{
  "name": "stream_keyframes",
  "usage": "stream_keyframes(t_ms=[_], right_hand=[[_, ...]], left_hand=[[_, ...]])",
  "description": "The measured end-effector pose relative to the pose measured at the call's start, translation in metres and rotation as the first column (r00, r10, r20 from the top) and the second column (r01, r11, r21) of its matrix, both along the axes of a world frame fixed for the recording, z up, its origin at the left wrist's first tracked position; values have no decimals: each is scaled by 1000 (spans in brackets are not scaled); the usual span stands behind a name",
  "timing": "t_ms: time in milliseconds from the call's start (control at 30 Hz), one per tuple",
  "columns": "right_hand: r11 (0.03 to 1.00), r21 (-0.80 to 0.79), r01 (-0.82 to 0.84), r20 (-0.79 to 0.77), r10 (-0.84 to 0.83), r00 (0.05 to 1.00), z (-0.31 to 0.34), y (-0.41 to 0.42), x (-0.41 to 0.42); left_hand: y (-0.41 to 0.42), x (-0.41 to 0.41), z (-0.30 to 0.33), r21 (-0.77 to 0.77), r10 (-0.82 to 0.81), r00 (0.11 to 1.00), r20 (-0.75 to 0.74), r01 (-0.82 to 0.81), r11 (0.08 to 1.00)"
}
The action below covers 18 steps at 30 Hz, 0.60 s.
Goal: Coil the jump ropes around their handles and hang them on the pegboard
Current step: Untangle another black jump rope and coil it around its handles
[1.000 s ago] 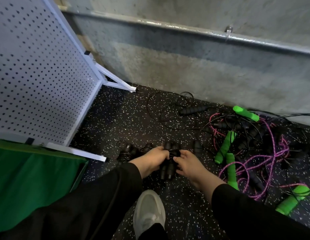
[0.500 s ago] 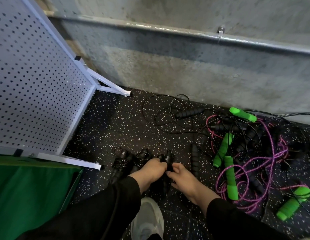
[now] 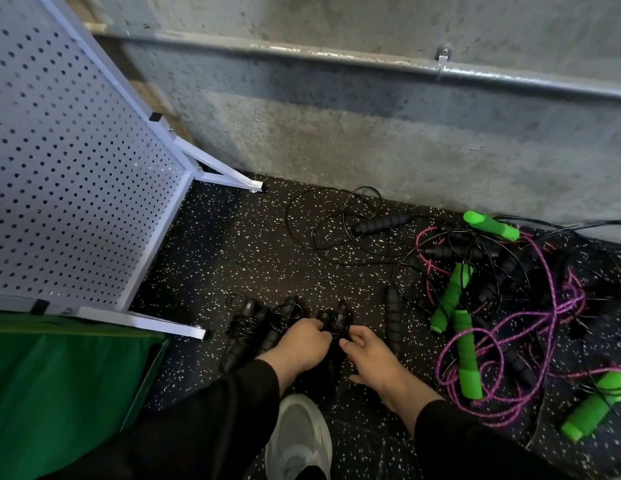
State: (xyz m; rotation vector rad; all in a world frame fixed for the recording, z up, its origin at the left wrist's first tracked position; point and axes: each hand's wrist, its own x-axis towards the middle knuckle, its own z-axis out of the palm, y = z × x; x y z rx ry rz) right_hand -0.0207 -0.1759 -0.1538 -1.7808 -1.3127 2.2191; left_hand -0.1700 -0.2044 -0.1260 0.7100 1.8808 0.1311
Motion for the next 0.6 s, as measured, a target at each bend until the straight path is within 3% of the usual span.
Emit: stream_keyframes(t_ms=[100, 233, 467, 600], right_hand=[[996, 71, -57, 72, 52, 996, -2, 3, 0], [973, 148, -179, 145, 157, 977, 0, 10, 4], [892, 331, -308, 359, 183, 915, 23, 44, 32], [889, 314, -333, 409, 190, 893, 25, 67, 47]], left_hand=[[4, -1, 2, -24, -80, 995, -63, 79, 997], [22, 0, 19, 64, -89, 993, -79, 94, 993], [86, 0, 100, 164, -247, 958, -145, 269, 949], [133, 8, 137, 227, -183, 977, -107, 203, 952]])
